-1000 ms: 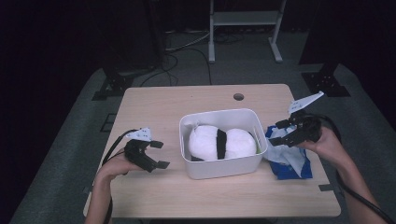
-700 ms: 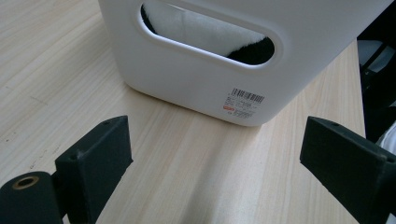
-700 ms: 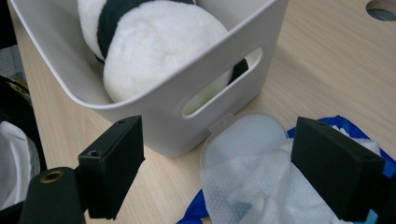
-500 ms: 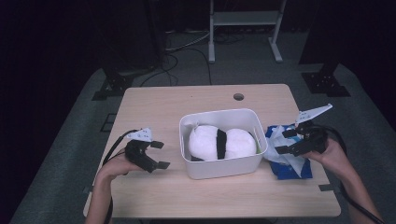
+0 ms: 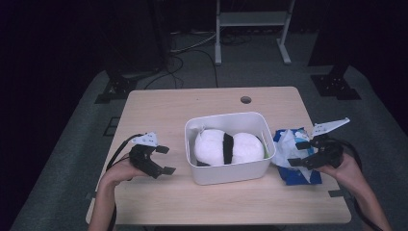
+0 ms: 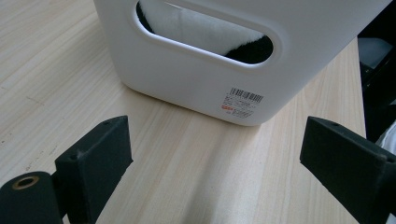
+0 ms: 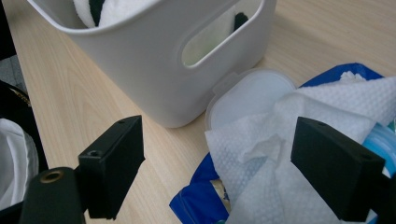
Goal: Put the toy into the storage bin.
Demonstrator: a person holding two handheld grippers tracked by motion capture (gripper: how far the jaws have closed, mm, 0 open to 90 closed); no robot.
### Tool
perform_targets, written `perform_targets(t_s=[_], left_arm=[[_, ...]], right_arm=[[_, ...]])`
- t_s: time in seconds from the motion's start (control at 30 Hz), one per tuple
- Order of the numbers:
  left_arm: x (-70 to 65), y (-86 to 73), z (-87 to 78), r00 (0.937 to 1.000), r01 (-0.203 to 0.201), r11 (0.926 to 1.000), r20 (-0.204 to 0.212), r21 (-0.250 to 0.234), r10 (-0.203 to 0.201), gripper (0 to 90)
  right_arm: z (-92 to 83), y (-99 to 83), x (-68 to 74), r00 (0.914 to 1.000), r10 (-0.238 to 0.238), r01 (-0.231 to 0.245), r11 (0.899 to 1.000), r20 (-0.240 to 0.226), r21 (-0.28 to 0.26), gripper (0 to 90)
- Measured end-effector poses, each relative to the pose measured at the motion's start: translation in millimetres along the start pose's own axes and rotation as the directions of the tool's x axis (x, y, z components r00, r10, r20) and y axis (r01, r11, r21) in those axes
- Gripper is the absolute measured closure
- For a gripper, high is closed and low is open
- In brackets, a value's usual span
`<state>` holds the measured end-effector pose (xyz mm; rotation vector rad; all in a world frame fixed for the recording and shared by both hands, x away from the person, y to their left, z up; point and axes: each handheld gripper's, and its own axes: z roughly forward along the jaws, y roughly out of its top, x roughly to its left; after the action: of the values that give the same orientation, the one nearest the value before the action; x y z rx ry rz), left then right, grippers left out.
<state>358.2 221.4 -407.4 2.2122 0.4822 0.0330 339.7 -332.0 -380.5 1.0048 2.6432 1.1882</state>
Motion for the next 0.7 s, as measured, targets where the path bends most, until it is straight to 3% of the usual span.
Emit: perform_targets(t_s=[0.7], left_arm=[[0.3, -0.9, 1.4, 1.0, 0.002, 1.0, 0.0, 0.005, -0.002, 7.7]], right_arm=[[-2.9, -30.1, 4.7, 0.9988, 0.049, -0.049, 0.998, 0.005, -0.028, 15.9]])
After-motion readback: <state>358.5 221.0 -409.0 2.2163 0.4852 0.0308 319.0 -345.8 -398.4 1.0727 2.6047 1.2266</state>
